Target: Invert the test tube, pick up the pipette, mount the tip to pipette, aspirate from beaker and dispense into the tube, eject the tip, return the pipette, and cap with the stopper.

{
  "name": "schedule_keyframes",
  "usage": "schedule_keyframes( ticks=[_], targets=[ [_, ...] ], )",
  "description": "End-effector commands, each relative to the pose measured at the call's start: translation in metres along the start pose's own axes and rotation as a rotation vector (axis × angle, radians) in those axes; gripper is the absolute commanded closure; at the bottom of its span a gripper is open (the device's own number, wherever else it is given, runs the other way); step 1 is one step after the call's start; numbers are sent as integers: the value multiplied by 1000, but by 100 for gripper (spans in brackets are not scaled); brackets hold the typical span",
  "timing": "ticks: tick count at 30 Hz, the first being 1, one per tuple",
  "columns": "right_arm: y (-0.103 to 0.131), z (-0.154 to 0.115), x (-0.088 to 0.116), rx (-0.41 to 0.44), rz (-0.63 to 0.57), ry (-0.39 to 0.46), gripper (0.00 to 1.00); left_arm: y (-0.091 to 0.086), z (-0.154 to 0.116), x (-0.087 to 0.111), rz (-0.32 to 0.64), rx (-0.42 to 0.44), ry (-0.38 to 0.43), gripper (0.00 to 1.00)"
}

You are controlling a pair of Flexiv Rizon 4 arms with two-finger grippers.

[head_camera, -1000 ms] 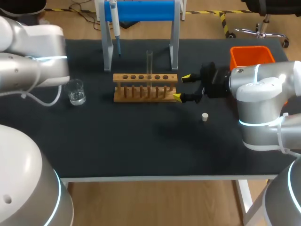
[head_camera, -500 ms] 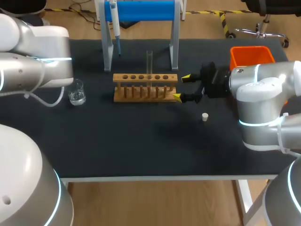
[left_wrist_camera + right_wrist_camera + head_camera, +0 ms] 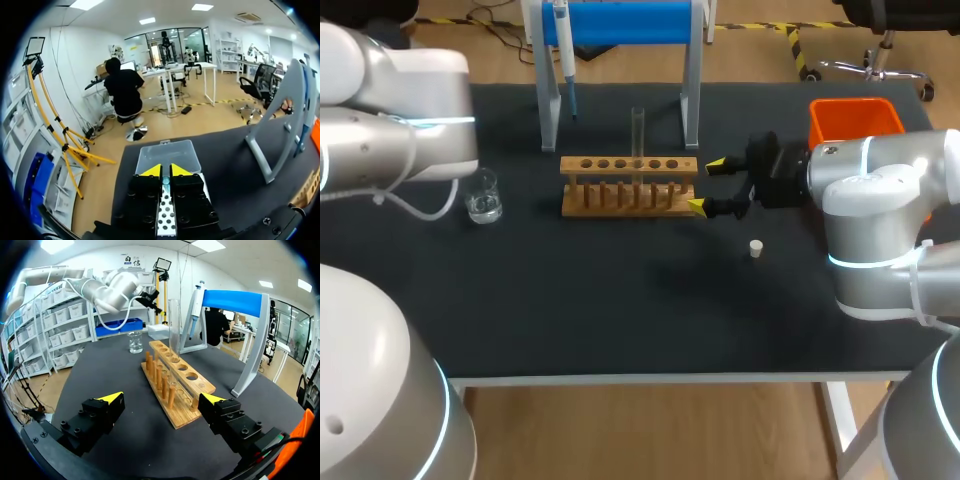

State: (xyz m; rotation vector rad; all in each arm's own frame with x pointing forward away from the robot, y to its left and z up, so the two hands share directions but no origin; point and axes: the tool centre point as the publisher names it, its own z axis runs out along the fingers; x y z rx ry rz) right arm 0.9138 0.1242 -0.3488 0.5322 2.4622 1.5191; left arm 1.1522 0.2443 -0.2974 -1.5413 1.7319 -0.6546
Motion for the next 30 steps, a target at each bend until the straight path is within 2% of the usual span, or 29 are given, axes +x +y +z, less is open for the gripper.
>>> schedule_keyframes(
  ticks=[1,9,14,20,21,30],
  targets=[
    [0,-1,-1,1,0,3,0,-5,-14,-1,1,12,3,100],
    [0,-1,-1,1,0,3,0,-31,-55,5,86,85,92,100],
    [0,-1,-1,1,0,3,0,-43,-94,20,201,160,227,100],
    [0,-1,-1,1,0,3,0,-47,-140,46,327,210,382,100],
    [0,-1,-1,1,0,3,0,-46,-147,49,334,199,389,100],
    [0,-1,-1,1,0,3,0,-46,-147,49,334,199,389,100]
  ],
)
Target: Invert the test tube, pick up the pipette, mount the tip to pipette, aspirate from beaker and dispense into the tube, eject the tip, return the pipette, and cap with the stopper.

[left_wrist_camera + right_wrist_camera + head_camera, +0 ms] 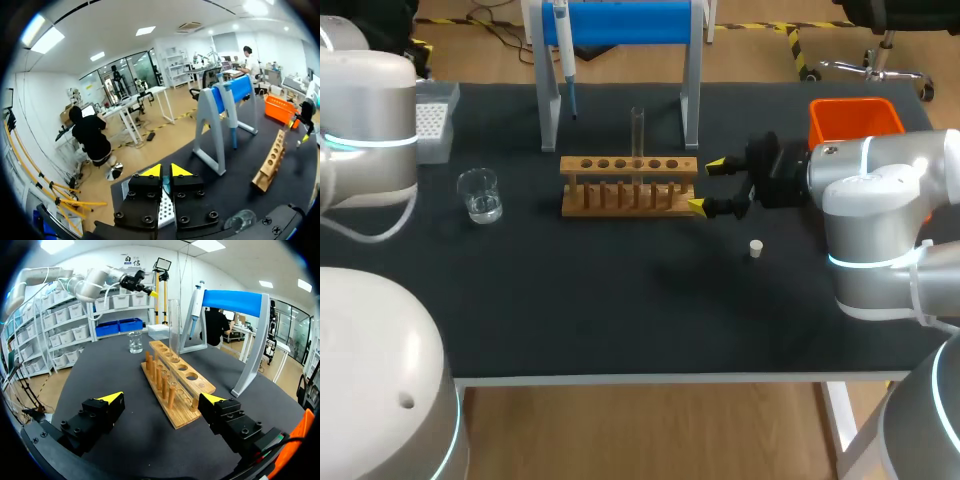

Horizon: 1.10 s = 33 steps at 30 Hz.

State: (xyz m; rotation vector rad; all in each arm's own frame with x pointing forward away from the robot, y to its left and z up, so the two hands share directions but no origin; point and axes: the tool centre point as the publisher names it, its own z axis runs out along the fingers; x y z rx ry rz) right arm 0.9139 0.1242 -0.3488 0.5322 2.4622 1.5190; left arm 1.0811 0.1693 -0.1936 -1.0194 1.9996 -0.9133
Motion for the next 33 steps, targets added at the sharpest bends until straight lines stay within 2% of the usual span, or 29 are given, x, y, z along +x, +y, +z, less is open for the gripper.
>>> schedule_keyframes(
  ticks=[1,14,24,33],
  targets=[
    [0,-1,-1,1,0,3,0,-2,-22,-2,-1,-9,85,100],
    [0,-1,-1,1,0,3,0,-2,-22,-2,-1,-9,85,100],
    [0,-1,-1,1,0,3,0,-56,-63,69,137,10,315,100],
    [0,-1,-1,1,0,3,0,-86,-85,149,275,-22,551,100]
  ],
)
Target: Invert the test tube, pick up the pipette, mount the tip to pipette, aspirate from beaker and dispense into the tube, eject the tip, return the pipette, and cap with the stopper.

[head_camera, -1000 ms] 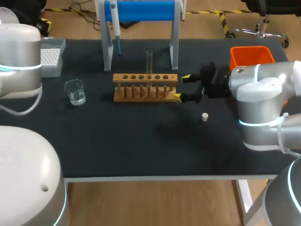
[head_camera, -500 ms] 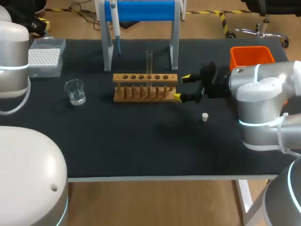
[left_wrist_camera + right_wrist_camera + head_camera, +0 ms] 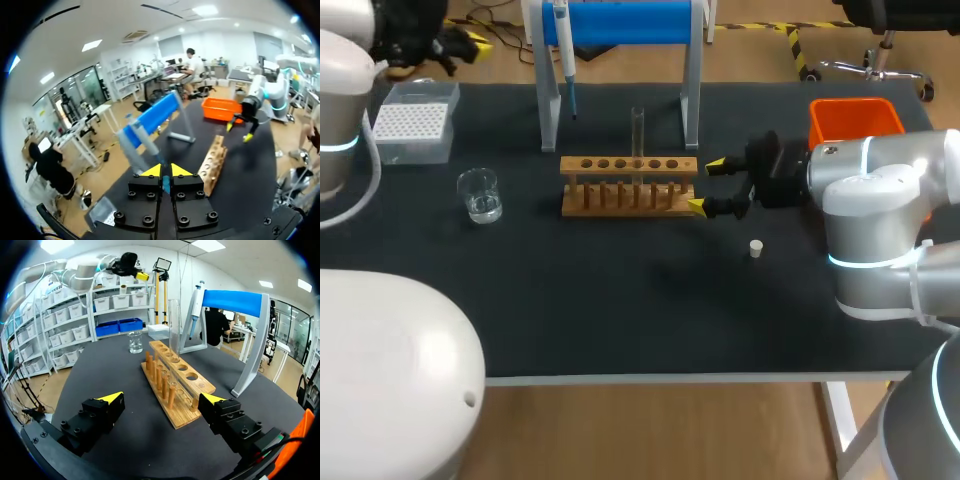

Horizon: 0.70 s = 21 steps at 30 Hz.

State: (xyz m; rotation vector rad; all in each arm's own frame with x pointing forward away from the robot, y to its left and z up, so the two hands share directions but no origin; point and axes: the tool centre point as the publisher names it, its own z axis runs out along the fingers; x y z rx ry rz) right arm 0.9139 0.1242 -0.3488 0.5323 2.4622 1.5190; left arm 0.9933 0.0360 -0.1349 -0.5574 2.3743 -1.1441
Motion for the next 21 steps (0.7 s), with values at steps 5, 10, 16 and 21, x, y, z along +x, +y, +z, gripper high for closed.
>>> schedule_keyframes(
  ticks=[5,10,16,21],
  targets=[
    [0,-1,-1,1,0,3,0,-35,-2,55,62,-101,251,100],
    [0,-1,-1,1,0,3,0,-50,5,94,61,-137,388,100],
    [0,-1,-1,1,0,3,0,-50,5,103,19,-138,404,100],
    [0,-1,-1,1,0,3,0,-50,5,103,19,-138,404,100]
  ],
)
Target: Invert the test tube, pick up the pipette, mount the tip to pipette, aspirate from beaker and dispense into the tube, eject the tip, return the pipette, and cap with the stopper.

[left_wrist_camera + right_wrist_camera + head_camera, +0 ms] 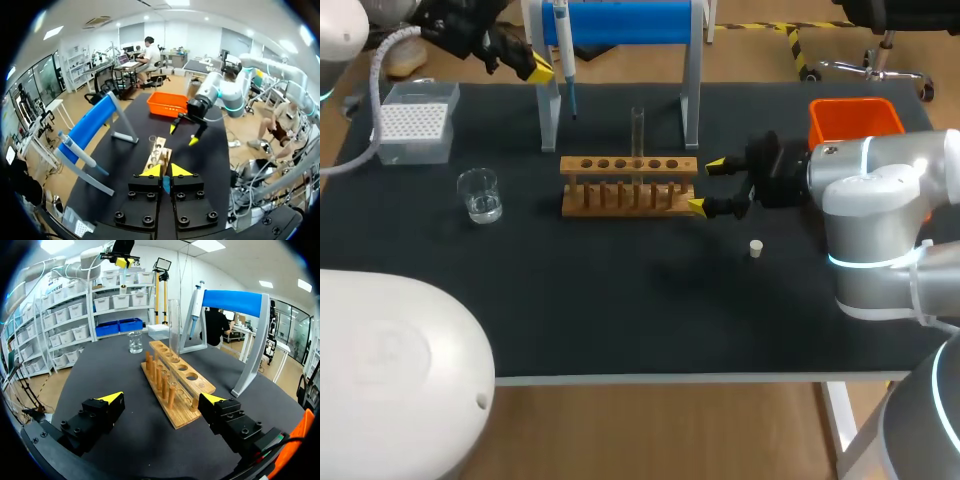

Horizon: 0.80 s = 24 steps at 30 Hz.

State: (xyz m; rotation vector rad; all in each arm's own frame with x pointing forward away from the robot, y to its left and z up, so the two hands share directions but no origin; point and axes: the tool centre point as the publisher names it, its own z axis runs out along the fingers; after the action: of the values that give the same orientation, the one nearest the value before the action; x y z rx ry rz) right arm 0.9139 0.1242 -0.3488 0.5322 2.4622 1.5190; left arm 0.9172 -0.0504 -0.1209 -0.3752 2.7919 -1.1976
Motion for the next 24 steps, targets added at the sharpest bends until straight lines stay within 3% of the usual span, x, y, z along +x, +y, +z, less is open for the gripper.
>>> schedule_keyframes(
  ticks=[1,14,24],
  targets=[
    [0,-1,-1,1,0,3,0,-2,-1,-2,-1,-16,9,100],
    [0,-1,-1,1,0,3,0,-2,-1,-2,-1,-16,9,100],
    [0,-1,-1,1,0,3,0,-34,23,31,73,-13,49,100]
  ],
)
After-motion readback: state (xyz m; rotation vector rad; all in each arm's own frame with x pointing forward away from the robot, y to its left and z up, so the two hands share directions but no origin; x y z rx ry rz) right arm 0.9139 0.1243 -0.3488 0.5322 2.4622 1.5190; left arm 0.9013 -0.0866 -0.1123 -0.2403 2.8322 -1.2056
